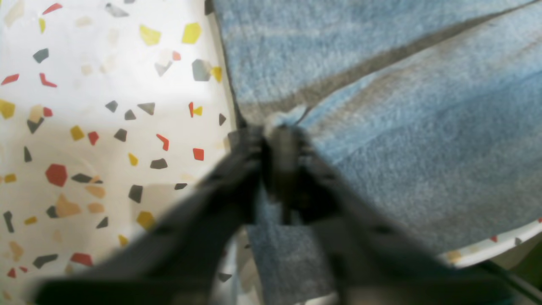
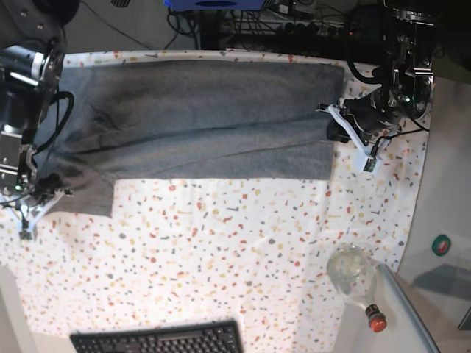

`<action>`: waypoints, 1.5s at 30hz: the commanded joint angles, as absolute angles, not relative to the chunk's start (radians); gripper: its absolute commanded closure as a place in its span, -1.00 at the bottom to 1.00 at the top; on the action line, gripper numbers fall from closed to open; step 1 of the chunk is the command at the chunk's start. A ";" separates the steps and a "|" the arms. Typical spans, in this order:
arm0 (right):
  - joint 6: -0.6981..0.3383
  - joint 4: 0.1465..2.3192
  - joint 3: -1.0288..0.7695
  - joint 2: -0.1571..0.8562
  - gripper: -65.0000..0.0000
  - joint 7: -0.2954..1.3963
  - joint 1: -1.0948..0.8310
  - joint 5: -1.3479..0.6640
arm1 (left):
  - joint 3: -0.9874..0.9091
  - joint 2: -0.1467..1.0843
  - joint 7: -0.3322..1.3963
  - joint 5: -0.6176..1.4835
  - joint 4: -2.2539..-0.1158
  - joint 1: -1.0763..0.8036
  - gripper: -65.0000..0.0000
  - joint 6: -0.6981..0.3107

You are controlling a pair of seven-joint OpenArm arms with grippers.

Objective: Layout the t-shirt on the table in an organized manner, then fold the t-shirt properly
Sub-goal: 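Grasp the shirt end with the right gripper and smooth it flat, then grasp the shirt end with the left gripper and lift it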

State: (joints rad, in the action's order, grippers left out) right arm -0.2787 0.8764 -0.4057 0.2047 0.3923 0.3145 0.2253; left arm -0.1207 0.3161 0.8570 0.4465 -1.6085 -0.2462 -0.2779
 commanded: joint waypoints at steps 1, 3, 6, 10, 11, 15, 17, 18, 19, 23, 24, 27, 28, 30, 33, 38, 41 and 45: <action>-0.278 0.981 -0.409 0.208 1.00 0.414 0.312 0.219 | -0.125 0.328 0.843 0.452 -1.627 -0.236 0.36 -0.278; -0.289 1.153 -0.409 0.173 1.00 0.498 0.239 0.219 | -0.131 0.328 0.843 0.452 -1.627 -0.232 -0.07 -0.278; -0.384 1.386 -0.409 0.120 1.00 0.585 0.139 0.220 | -0.133 0.328 0.843 0.452 -1.639 -0.229 -0.63 -0.278; -0.415 1.635 -0.409 0.087 1.00 0.728 0.018 0.222 | -0.134 0.331 0.843 0.452 -1.689 -0.229 -0.94 -0.278; -0.415 1.681 -0.409 0.085 1.00 0.754 -0.012 0.222 | -0.134 0.332 0.843 0.452 -1.702 -0.231 -0.95 -0.278; -0.417 1.821 -0.410 0.053 1.00 0.780 -0.127 0.222 | -0.136 0.334 0.843 0.447 -1.758 -0.239 -0.95 -0.278; -0.412 1.854 -0.410 0.036 1.00 0.782 -0.177 0.222 | -0.136 0.334 0.843 0.447 -1.771 -0.240 -0.95 -0.278; -0.410 1.857 -0.410 0.021 1.00 0.782 -0.197 0.225 | -0.136 0.334 0.843 0.447 -1.771 -0.240 -0.95 -0.278; -0.410 1.859 -0.417 0.005 1.00 0.782 -0.220 0.225 | -0.136 0.334 0.843 0.446 -1.771 -0.240 -0.95 -0.278; -0.410 1.856 -0.509 -0.096 1.00 0.777 -0.265 0.222 | -0.143 0.338 0.843 0.446 -1.771 -0.239 -0.94 -0.278; -0.410 1.856 -0.524 -0.111 1.00 0.777 -0.269 0.222 | -0.165 0.344 0.843 0.449 -1.771 -0.240 -0.94 -0.278; -0.410 1.833 -0.536 -0.120 1.00 0.782 -0.285 0.220 | -0.239 0.343 0.843 0.452 -1.768 -0.240 -0.94 -0.278; -0.410 1.821 -0.539 -0.122 1.00 0.782 -0.288 0.220 | -0.265 0.343 0.843 0.452 -1.767 -0.240 -0.94 -0.278; -0.410 1.801 -0.544 -0.127 1.00 0.785 -0.288 0.220 | -0.317 0.346 0.843 0.452 -1.765 -0.240 -0.93 -0.278; -0.415 1.802 -0.538 -0.131 1.00 0.877 -0.286 0.219 | -0.394 0.348 0.843 0.446 -1.762 -0.240 -0.63 -0.278; -0.417 1.837 -0.544 -0.131 0.04 0.952 -0.298 0.056 | -0.476 0.348 0.843 0.452 -1.741 -0.254 0.64 -0.278; -0.415 1.894 -0.544 -0.128 -0.02 0.912 -0.328 0.008 | -0.486 0.341 0.843 0.452 -1.733 -0.274 1.00 -0.278; -0.410 1.896 -0.578 -0.128 -0.02 0.771 -0.335 0.013 | -0.469 0.332 0.842 0.455 -1.736 -0.314 1.00 -0.280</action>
